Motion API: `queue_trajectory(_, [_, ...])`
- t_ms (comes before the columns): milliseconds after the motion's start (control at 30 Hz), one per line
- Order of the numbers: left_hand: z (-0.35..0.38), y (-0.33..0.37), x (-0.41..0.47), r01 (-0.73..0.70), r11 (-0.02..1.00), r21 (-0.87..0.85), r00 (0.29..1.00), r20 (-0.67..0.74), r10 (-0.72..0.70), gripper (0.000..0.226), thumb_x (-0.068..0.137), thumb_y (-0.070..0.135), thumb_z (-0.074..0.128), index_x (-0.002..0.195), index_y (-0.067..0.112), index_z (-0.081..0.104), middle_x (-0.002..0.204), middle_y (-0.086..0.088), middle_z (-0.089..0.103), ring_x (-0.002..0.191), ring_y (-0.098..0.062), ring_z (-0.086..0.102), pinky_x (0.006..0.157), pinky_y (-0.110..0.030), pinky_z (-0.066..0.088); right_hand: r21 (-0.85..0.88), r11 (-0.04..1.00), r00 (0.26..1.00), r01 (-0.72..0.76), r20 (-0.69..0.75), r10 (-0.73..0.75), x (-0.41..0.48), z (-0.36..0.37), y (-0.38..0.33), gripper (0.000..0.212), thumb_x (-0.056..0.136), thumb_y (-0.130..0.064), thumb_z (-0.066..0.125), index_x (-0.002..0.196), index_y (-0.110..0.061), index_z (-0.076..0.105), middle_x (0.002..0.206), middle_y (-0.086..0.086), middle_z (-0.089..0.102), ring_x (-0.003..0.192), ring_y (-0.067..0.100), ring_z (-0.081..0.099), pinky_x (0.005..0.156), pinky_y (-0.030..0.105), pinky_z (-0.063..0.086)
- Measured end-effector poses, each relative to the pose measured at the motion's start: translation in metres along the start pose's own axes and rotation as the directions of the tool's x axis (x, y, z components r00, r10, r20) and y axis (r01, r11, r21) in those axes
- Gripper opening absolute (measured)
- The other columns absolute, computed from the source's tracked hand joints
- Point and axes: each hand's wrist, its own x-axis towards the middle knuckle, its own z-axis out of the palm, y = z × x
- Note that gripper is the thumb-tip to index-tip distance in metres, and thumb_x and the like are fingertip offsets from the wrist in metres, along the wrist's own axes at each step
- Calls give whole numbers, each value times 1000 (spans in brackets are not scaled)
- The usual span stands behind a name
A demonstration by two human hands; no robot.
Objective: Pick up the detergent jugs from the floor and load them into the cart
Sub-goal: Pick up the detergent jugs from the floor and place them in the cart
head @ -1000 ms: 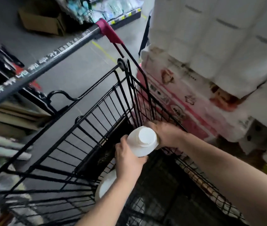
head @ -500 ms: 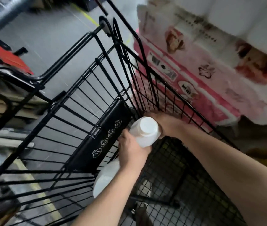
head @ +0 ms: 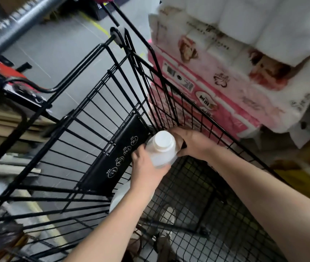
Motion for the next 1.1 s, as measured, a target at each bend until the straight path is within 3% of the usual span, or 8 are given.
queue_trajectory(200, [-48,21,-37,-137,991,0,989,-55,137,105,77,35,92,159,15,29,160,-12,34,146,-30,43,115,-37,38,98,987,973,129,-207,-106,-58,-49,-32,79,83,-21,89,152,-17,50,149,2,60,133,21,59,102,15,38])
queue_trajectory(333, [-100,67,-64,-357,934,10,929,-99,356,92,81,43,88,155,26,37,157,2,40,145,-15,43,112,-24,31,204,943,889,261,-431,-153,-120,-91,-69,69,87,-35,84,148,-21,56,146,-6,62,134,6,57,114,29,45])
queue_trajectory(433, [-151,113,-85,-529,849,-3,844,-107,526,83,80,49,86,150,31,45,150,7,47,141,-9,46,117,-26,33,341,868,784,361,-615,-85,-173,-122,-102,65,87,-40,84,144,-28,57,141,-13,64,132,1,59,116,31,45])
queue_trajectory(600, [-223,202,-141,-813,555,-176,568,-35,822,78,70,64,81,141,48,50,148,9,55,139,-2,51,121,-32,38,338,785,538,519,-843,8,-262,-175,-161,59,87,-33,85,139,-33,56,137,-10,67,132,10,62,115,46,48])
queue_trajectory(733, [-262,249,-205,-919,283,-274,291,10,957,85,73,60,84,146,32,49,151,13,56,145,-4,48,121,-35,38,210,819,359,533,-933,6,-340,-203,-204,65,87,-28,84,143,-31,50,144,-8,63,135,14,59,116,45,46])
queue_trajectory(833, [-269,258,-237,-921,158,-355,139,78,987,87,75,67,82,146,32,47,153,11,54,149,-8,45,122,-37,37,158,845,245,511,-969,33,-386,-198,-221,64,90,-28,79,146,-23,49,147,-7,60,138,17,57,116,49,44])
queue_trajectory(967, [-248,276,-265,-868,64,-493,-21,165,986,83,76,67,82,144,34,47,154,7,53,150,-15,44,124,-49,36,163,888,125,431,-985,120,-435,-170,-235,62,92,-25,77,147,-23,48,148,-5,59,139,17,55,117,52,43])
queue_trajectory(1100, [-212,292,-300,-764,-21,-645,-208,215,954,82,80,62,82,145,27,45,157,-1,51,151,-19,43,122,-47,38,195,924,-26,328,-976,215,-493,-137,-243,62,92,-26,77,147,-21,48,148,-3,59,140,19,55,117,51,42])
